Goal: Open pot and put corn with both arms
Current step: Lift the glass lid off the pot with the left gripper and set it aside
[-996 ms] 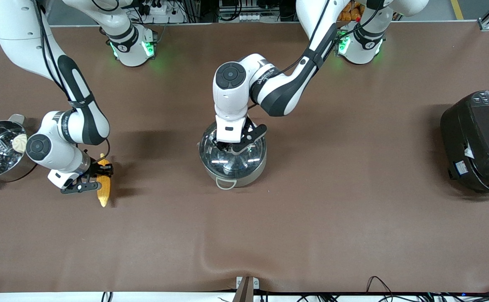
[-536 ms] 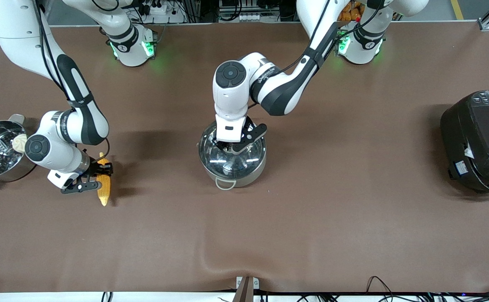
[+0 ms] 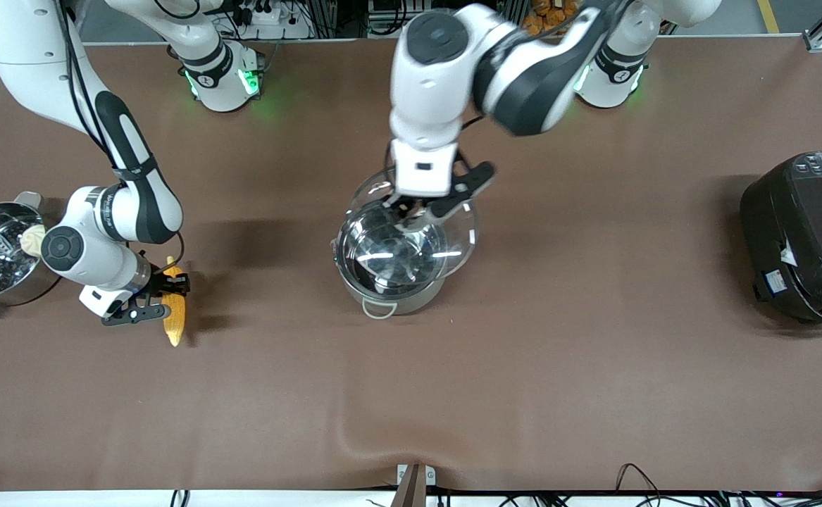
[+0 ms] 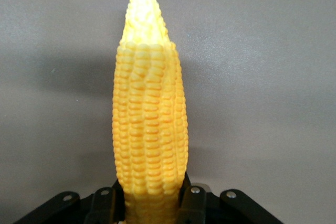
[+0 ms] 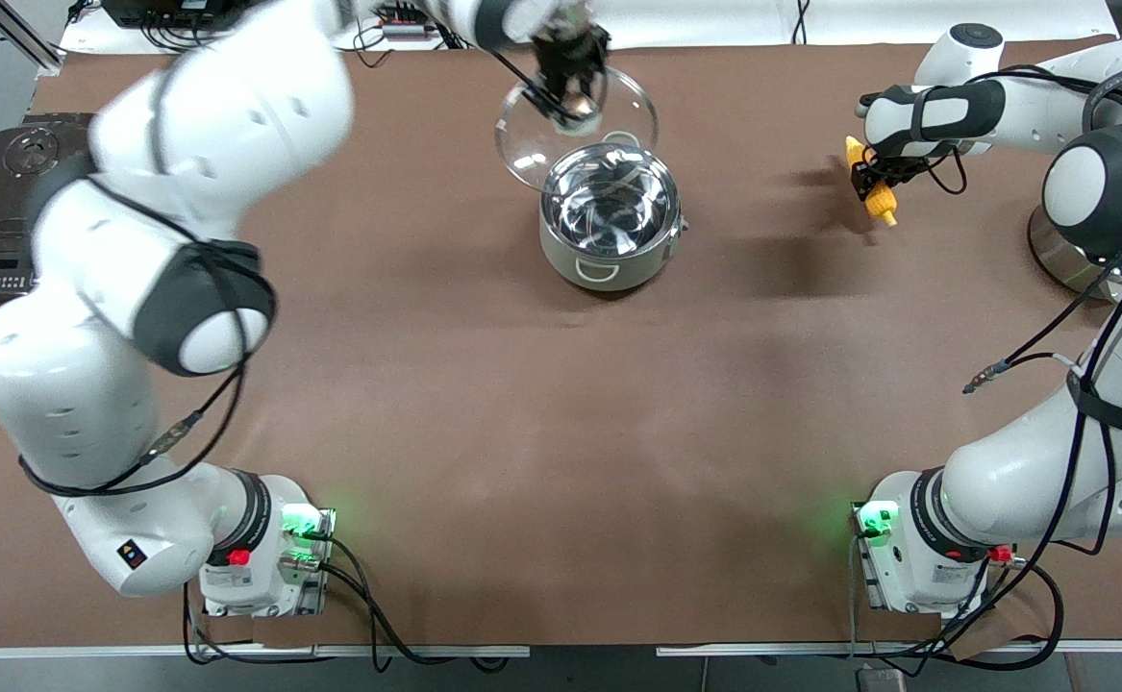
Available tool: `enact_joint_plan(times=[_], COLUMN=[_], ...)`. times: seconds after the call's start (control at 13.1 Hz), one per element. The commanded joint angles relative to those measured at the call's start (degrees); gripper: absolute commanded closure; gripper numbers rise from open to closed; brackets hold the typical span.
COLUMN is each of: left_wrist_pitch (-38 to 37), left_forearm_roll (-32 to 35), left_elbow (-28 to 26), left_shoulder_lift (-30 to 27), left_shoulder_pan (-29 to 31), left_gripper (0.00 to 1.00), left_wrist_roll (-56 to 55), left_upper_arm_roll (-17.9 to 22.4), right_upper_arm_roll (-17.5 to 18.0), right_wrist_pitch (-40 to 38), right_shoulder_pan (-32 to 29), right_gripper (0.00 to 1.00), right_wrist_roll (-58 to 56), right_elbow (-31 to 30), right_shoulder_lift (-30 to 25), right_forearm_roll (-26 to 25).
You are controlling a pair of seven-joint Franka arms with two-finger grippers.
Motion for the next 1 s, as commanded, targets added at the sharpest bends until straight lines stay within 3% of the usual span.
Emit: enact_joint_plan(times=[0.0, 0.31, 0.46, 0.61, 0.77, 0.92], left_wrist_pitch=[1.06, 4.39, 8.25, 10.46, 13.17, 19.93], left_forearm_roll=[0.73, 0.20, 0.20, -0.59, -0.77, -0.77], left_elbow=[-13.90, -27.09, -34.20, -39.40, -43.44, -49.50], left_shoulder_lift=[-12.45, -21.08, -24.34, -25.58, -25.49, -25.93], left_shoulder_pan=[4.31, 12.04, 15.29, 18.72, 19.79, 20.31], left_gripper=[1.00, 1.00, 1.00, 1.00, 1.00, 1.00], left_wrist_roll=[5.44, 16.86, 22.39, 28.64, 29.80, 31.65], left_upper_arm_roll=[-0.46, -0.72, -0.72, -0.72, -0.72, -0.72], right_upper_arm_roll=[0.60, 0.95, 2.88, 6.30, 6.84, 6.76], right_wrist_pitch=[-3.78, -13.80, -19.24, -24.78, -32.86, -34.13], right_shoulder_pan=[-0.37, 0.86, 0.86, 1.56, 5.14, 10.33], right_gripper=[1.00, 1.00, 1.00, 1.00, 1.00, 1.00], right_wrist_roll=[-0.81, -0.28, -0.28, 2.08, 6.56, 7.01], right_elbow=[-0.21, 4.35, 7.25, 11.89, 17.26, 18.51], right_shoulder_lift=[-2.19, -3.16, -3.43, -3.34, -2.99, -3.07], right_forearm_roll=[0.83, 1.00, 1.18, 2.75, 2.85, 2.85])
